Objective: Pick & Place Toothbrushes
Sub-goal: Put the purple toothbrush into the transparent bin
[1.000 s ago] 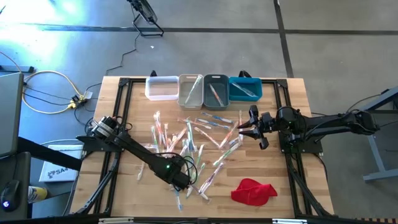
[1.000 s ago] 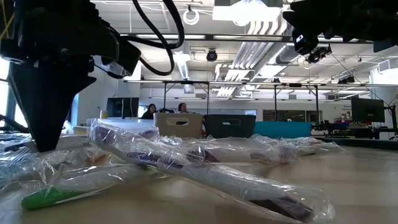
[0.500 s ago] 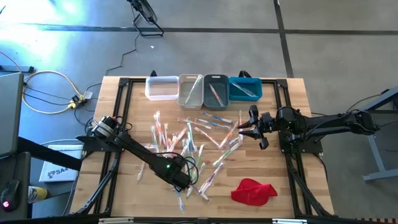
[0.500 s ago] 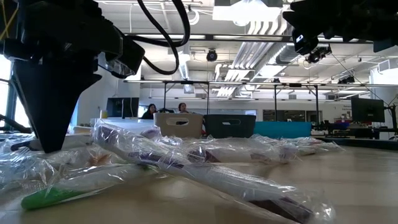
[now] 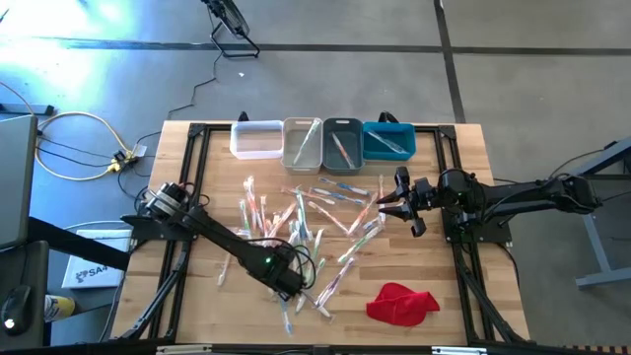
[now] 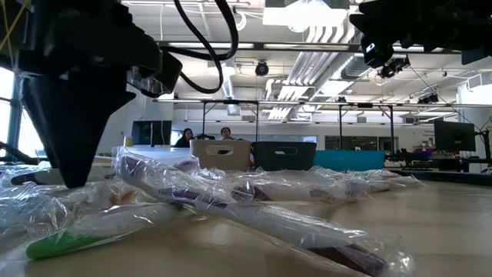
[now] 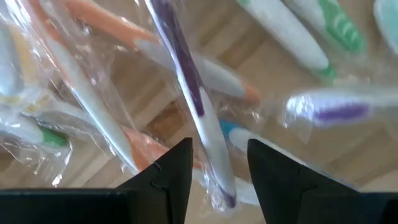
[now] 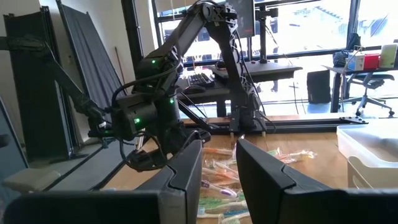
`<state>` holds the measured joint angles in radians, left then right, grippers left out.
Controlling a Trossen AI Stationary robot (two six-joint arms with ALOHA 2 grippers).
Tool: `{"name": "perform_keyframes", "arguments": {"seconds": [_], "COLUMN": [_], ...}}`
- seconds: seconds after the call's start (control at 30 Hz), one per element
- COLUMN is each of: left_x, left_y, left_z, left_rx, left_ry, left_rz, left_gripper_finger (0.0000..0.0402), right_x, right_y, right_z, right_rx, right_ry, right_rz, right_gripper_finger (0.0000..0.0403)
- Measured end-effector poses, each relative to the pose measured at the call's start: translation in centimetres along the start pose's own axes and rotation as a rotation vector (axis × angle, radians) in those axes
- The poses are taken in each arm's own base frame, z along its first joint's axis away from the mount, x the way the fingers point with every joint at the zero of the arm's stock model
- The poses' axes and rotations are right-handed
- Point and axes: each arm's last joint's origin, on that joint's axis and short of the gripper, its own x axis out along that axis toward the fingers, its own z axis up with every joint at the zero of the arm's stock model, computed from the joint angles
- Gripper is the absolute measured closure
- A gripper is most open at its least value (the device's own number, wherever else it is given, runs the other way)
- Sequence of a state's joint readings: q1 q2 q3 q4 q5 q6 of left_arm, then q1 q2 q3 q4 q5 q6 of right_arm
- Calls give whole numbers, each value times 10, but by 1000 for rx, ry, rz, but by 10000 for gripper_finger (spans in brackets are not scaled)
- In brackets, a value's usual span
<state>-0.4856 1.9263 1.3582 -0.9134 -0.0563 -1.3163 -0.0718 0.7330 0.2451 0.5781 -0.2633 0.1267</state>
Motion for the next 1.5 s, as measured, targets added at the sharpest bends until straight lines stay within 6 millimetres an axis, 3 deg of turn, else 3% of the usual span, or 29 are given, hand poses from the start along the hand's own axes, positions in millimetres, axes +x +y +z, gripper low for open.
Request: {"name": "perform_keyframes", "arguments": {"seconds": [0.27, 1.17, 1.5], "left_x": [1, 1, -25], "left_y": [4, 4, 11], "left_z": [14, 14, 14], "left_rx": [-19, 39, 64], "left_ry": [-5, -6, -22], "left_rz": [5, 6, -45], "left_gripper_finger": [267, 369, 372], "right_x": [0, 0, 0], "right_y": [0, 0, 0], "right_z": [0, 0, 0], "right_rx": [0, 0, 0], "right_ry": [0, 0, 1], "right_rz": [-2, -2, -3], "right_gripper_finger": [310, 310, 310]}}
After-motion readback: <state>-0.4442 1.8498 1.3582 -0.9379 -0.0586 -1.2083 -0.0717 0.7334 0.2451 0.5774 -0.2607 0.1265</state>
